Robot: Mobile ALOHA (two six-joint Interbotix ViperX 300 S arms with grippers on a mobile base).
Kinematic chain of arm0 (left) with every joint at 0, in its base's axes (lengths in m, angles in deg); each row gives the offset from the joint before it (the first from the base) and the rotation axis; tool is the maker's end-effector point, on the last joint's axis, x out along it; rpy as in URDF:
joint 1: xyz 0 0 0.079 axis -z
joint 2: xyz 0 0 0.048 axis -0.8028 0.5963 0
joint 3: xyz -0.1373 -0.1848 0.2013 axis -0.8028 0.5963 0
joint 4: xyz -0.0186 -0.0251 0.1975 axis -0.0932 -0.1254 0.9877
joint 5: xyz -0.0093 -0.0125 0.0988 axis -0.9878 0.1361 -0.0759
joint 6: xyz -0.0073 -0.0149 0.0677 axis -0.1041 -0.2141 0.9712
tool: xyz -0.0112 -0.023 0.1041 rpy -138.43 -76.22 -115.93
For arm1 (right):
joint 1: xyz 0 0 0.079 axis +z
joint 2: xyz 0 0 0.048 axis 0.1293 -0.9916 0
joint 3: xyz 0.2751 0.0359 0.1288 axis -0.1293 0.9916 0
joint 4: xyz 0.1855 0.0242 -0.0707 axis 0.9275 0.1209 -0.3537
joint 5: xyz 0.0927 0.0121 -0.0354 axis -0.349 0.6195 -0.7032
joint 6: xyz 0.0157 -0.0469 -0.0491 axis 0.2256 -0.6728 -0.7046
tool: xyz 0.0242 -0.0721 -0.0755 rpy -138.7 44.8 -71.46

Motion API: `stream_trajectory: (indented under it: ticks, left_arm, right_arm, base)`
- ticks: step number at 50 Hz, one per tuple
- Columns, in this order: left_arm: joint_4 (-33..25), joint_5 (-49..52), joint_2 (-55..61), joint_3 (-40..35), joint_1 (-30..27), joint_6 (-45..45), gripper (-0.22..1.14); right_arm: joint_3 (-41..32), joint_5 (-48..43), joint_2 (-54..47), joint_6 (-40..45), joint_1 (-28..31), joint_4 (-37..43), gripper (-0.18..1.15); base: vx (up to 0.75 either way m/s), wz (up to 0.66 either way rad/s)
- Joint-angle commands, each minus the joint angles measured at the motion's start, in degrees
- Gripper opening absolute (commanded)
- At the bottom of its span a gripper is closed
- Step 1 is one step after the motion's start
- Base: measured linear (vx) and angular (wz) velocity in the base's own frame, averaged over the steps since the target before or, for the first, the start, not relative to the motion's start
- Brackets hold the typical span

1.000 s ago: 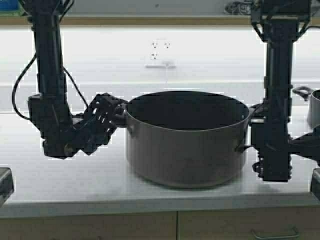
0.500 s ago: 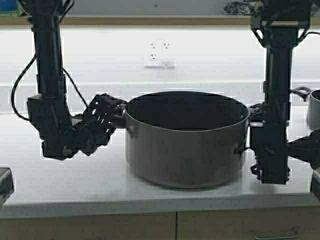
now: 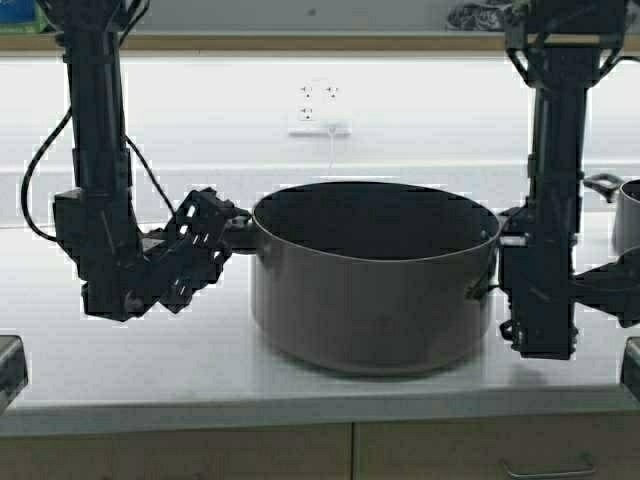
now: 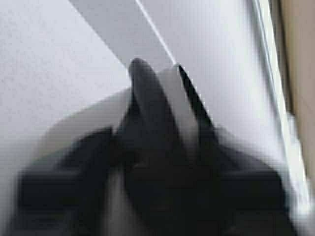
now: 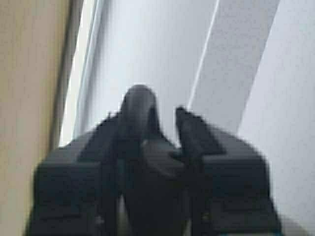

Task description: Open the cabinet, put the pot inside, then close it

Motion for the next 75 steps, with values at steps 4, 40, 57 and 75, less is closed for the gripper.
stream_trajectory:
  ticks: [4,40,57,75]
  left_arm:
    - [-0.35,0.62,-1.49,-0.09,0.18,0.18,-0.14]
    - [-0.79,0.0,-9.67,6.42,0.26,1.41,0.02]
    - [-0.79,0.0,-15.56,10.28,0.35,2.29,0.02]
    - [-0.79,0.0,-19.69,13.1,1.05,2.29,0.02]
  right_arm:
    - [0.88,0.79,0.7,0.53,0.44,-0.26,0.04]
    - [10.37,0.79,8.09,0.18,3.87,-0.53,0.06]
    - [15.47,0.79,14.41,-0.35,6.94,-0.62,0.06]
    - [19.69,0.79,21.09,-0.53,10.11,-0.62,0.06]
  base:
    - [-0.01,-0.01]
    - [0.0,0.0]
    - [0.0,0.0]
    - [0.0,0.0]
